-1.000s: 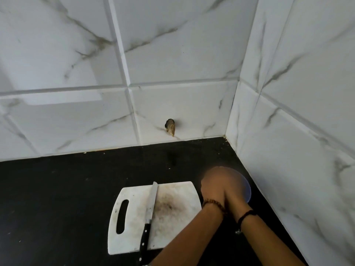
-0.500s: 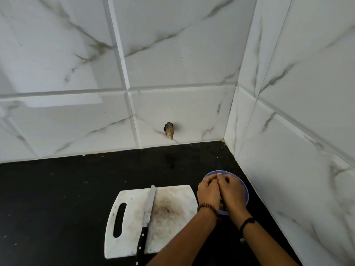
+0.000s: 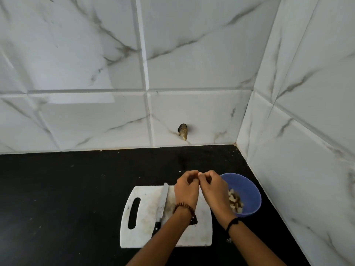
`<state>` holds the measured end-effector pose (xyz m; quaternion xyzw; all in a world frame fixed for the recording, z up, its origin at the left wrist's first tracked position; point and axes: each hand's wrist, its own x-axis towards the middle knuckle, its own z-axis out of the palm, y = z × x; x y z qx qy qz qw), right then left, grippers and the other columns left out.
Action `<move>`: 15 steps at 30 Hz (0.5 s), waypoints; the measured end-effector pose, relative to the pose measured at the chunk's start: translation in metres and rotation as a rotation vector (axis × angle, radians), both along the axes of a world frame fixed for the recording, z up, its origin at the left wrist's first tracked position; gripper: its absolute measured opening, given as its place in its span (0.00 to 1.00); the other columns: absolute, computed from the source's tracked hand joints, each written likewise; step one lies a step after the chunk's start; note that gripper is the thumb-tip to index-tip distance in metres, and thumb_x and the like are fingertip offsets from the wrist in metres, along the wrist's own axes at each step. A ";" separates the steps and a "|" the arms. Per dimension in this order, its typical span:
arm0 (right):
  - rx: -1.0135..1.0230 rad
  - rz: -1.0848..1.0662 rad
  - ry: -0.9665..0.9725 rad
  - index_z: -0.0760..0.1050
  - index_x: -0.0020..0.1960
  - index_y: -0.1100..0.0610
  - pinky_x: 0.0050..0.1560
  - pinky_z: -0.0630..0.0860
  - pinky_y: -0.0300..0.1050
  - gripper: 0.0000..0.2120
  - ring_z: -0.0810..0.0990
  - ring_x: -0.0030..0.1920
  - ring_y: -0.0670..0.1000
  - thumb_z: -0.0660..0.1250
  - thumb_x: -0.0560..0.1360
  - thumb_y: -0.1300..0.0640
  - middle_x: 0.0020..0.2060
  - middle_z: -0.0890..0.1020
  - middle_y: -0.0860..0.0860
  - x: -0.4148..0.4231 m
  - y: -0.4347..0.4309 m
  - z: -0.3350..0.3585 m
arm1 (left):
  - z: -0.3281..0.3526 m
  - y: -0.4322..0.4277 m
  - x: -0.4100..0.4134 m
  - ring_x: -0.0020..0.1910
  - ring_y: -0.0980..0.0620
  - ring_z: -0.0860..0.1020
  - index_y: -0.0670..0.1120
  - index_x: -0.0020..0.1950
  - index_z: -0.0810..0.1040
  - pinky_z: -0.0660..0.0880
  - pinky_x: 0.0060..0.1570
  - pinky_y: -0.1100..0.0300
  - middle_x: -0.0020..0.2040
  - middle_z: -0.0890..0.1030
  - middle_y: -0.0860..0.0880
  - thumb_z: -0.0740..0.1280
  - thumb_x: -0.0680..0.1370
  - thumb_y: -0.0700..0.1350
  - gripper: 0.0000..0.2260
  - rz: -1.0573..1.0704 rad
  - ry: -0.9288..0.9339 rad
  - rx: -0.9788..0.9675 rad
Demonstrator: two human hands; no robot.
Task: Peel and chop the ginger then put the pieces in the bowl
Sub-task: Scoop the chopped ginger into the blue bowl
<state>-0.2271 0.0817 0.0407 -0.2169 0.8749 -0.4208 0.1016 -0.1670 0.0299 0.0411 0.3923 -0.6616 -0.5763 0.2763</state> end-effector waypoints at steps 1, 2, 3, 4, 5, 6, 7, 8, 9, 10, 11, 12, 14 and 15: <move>-0.002 0.019 -0.007 0.73 0.44 0.52 0.35 0.68 0.33 0.09 0.77 0.37 0.45 0.62 0.81 0.50 0.36 0.77 0.49 0.006 -0.005 -0.003 | -0.003 -0.005 0.007 0.49 0.60 0.78 0.51 0.59 0.78 0.74 0.46 0.71 0.52 0.81 0.54 0.64 0.79 0.40 0.11 0.013 -0.017 -0.010; 0.001 0.041 -0.014 0.73 0.44 0.52 0.34 0.66 0.33 0.09 0.76 0.37 0.45 0.62 0.81 0.50 0.35 0.76 0.47 0.011 -0.009 -0.006 | -0.004 -0.010 0.013 0.51 0.58 0.78 0.51 0.59 0.78 0.76 0.51 0.67 0.54 0.81 0.52 0.64 0.79 0.40 0.11 0.027 -0.034 -0.015; 0.007 0.068 -0.021 0.73 0.43 0.51 0.34 0.66 0.32 0.09 0.76 0.37 0.45 0.62 0.81 0.50 0.35 0.76 0.46 0.017 -0.015 -0.010 | -0.006 -0.015 0.021 0.53 0.57 0.78 0.50 0.59 0.78 0.77 0.55 0.63 0.55 0.81 0.51 0.64 0.78 0.39 0.12 0.050 -0.047 -0.018; 0.012 0.097 -0.032 0.72 0.44 0.51 0.34 0.66 0.31 0.08 0.76 0.37 0.44 0.63 0.81 0.51 0.35 0.76 0.45 0.022 -0.019 -0.014 | -0.007 -0.020 0.029 0.55 0.56 0.78 0.50 0.59 0.78 0.76 0.59 0.60 0.56 0.81 0.51 0.64 0.78 0.39 0.12 0.071 -0.062 -0.022; 0.029 0.127 -0.052 0.72 0.44 0.50 0.34 0.66 0.31 0.06 0.76 0.38 0.43 0.64 0.80 0.52 0.37 0.76 0.44 0.028 -0.025 -0.018 | -0.010 -0.026 0.038 0.57 0.56 0.77 0.49 0.60 0.77 0.74 0.61 0.59 0.58 0.80 0.50 0.64 0.78 0.38 0.12 0.090 -0.085 -0.030; 0.054 0.155 -0.077 0.72 0.45 0.50 0.34 0.67 0.31 0.05 0.75 0.39 0.42 0.64 0.80 0.52 0.38 0.76 0.44 0.034 -0.030 -0.023 | -0.012 -0.031 0.046 0.59 0.55 0.76 0.49 0.60 0.77 0.73 0.62 0.60 0.59 0.79 0.51 0.64 0.78 0.38 0.12 0.103 -0.123 -0.040; 0.080 0.173 -0.106 0.72 0.46 0.49 0.35 0.67 0.31 0.05 0.75 0.39 0.42 0.65 0.80 0.53 0.39 0.76 0.44 0.038 -0.033 -0.027 | -0.015 -0.035 0.052 0.61 0.55 0.75 0.49 0.61 0.77 0.72 0.63 0.59 0.60 0.78 0.51 0.63 0.78 0.38 0.13 0.109 -0.174 -0.053; 0.103 0.195 -0.131 0.72 0.46 0.49 0.35 0.67 0.31 0.04 0.75 0.40 0.42 0.66 0.79 0.52 0.40 0.76 0.44 0.044 -0.038 -0.032 | -0.019 -0.041 0.061 0.62 0.54 0.74 0.50 0.61 0.76 0.72 0.64 0.57 0.61 0.77 0.51 0.64 0.78 0.39 0.13 0.120 -0.241 -0.071; 0.120 0.214 -0.145 0.72 0.46 0.50 0.35 0.67 0.31 0.04 0.75 0.40 0.42 0.66 0.79 0.52 0.42 0.78 0.45 0.048 -0.043 -0.036 | -0.023 -0.046 0.069 0.62 0.54 0.74 0.51 0.61 0.76 0.72 0.64 0.56 0.62 0.77 0.52 0.64 0.77 0.39 0.14 0.129 -0.317 -0.099; 0.143 0.233 -0.148 0.73 0.47 0.50 0.35 0.66 0.31 0.04 0.76 0.41 0.42 0.67 0.78 0.52 0.43 0.79 0.45 0.054 -0.046 -0.039 | -0.026 -0.051 0.079 0.62 0.54 0.73 0.52 0.61 0.76 0.72 0.64 0.55 0.62 0.76 0.52 0.65 0.76 0.40 0.14 0.133 -0.394 -0.133; 0.175 0.250 -0.144 0.73 0.47 0.50 0.35 0.66 0.31 0.04 0.76 0.41 0.42 0.68 0.78 0.52 0.44 0.79 0.46 0.061 -0.049 -0.043 | -0.030 -0.055 0.089 0.62 0.54 0.73 0.52 0.61 0.76 0.72 0.64 0.54 0.62 0.76 0.52 0.66 0.75 0.40 0.15 0.130 -0.466 -0.164; 0.210 0.268 -0.130 0.72 0.48 0.50 0.36 0.67 0.31 0.06 0.77 0.42 0.43 0.69 0.77 0.51 0.44 0.79 0.46 0.067 -0.051 -0.046 | -0.034 -0.058 0.098 0.62 0.54 0.72 0.51 0.62 0.75 0.72 0.64 0.54 0.62 0.76 0.52 0.67 0.75 0.40 0.16 0.122 -0.521 -0.188; 0.276 0.295 -0.076 0.72 0.52 0.50 0.42 0.72 0.34 0.11 0.78 0.46 0.45 0.70 0.76 0.48 0.47 0.79 0.47 0.080 -0.054 -0.054 | -0.041 -0.061 0.113 0.62 0.54 0.72 0.50 0.63 0.74 0.73 0.61 0.57 0.62 0.75 0.52 0.69 0.74 0.42 0.18 0.086 -0.584 -0.192; 0.300 0.304 -0.043 0.72 0.55 0.51 0.45 0.73 0.35 0.14 0.78 0.49 0.46 0.71 0.75 0.46 0.49 0.79 0.47 0.087 -0.054 -0.058 | -0.045 -0.061 0.119 0.62 0.54 0.72 0.50 0.63 0.73 0.73 0.60 0.58 0.63 0.74 0.52 0.69 0.74 0.43 0.18 0.065 -0.596 -0.179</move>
